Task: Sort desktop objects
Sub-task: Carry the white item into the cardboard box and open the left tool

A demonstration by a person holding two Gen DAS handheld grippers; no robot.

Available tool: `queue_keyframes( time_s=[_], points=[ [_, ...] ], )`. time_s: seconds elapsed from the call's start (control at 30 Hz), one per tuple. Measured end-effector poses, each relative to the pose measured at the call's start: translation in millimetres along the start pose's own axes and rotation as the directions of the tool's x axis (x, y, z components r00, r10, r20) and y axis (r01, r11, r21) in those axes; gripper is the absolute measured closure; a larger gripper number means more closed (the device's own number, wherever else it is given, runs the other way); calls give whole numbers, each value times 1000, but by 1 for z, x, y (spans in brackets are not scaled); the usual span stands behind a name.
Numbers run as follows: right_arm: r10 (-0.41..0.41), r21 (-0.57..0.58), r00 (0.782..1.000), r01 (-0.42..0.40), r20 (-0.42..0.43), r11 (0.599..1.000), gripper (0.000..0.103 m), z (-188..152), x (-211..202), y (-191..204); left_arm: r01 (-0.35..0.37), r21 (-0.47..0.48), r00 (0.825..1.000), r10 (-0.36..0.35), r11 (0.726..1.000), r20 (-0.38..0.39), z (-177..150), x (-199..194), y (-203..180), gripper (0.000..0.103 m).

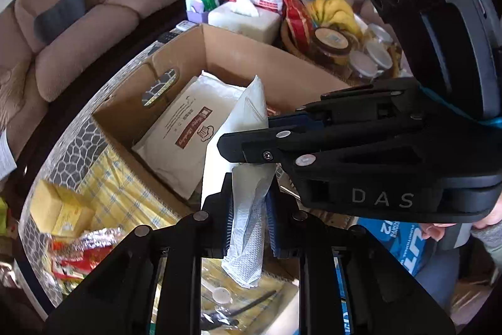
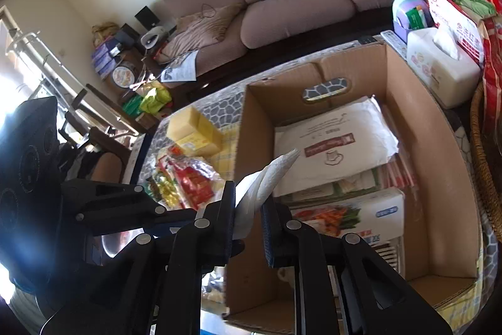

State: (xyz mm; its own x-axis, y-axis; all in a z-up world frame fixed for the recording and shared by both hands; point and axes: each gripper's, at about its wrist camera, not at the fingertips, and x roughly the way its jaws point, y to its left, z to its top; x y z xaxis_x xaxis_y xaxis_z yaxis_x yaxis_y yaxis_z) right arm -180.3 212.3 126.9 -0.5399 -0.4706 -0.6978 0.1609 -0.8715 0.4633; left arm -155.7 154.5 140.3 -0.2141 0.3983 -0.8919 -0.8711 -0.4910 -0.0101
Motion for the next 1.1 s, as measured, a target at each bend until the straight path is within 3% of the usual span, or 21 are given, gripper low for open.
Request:
queue_keyframes(
  time_s=[0.1, 0.23, 0.47, 0.57, 0.63, 0.73, 0.83, 0.93, 1.03, 1.1],
  points=[
    [-22, 56, 999, 23, -29, 998, 88, 8, 14, -41, -15, 100, 997, 23, 995, -80, 26, 39, -10, 86],
    [-29, 108, 998, 35, -56, 994, 88, 20, 31, -79, -22, 174, 990, 45, 984, -130, 44, 73, -10, 86],
    [-72, 138, 981, 98, -182, 986, 85, 30, 70, -102, -47, 212, 970, 96, 976, -225, 39, 109, 6, 78],
    [-89, 125, 968, 121, -236, 985, 82, 27, 80, -103, -47, 210, 965, 99, 977, -244, 29, 109, 11, 73],
    [-102, 108, 955, 137, -278, 985, 79, 24, 87, -103, -59, 212, 960, 113, 975, -254, 21, 108, 14, 63],
    [-137, 99, 940, 176, -313, 979, 71, 18, 91, -103, -103, 198, 952, 154, 975, -265, 12, 105, 23, 62],
    [-161, 78, 937, 194, -311, 978, 68, 16, 85, -101, -95, 125, 961, 124, 988, -246, 7, 90, 36, 62],
    [-266, -31, 916, 269, -301, 963, 66, 19, 78, -91, -96, 82, 970, 112, 992, -217, 3, 75, 42, 62],
    [-294, -58, 914, 289, -281, 956, 50, 24, 66, -90, -86, 53, 976, 94, 995, -194, -2, 61, 45, 62],
    [-329, -111, 904, 310, -272, 944, 48, 28, 60, -86, -78, 40, 980, 84, 996, -178, -5, 54, 46, 62]
  ],
)
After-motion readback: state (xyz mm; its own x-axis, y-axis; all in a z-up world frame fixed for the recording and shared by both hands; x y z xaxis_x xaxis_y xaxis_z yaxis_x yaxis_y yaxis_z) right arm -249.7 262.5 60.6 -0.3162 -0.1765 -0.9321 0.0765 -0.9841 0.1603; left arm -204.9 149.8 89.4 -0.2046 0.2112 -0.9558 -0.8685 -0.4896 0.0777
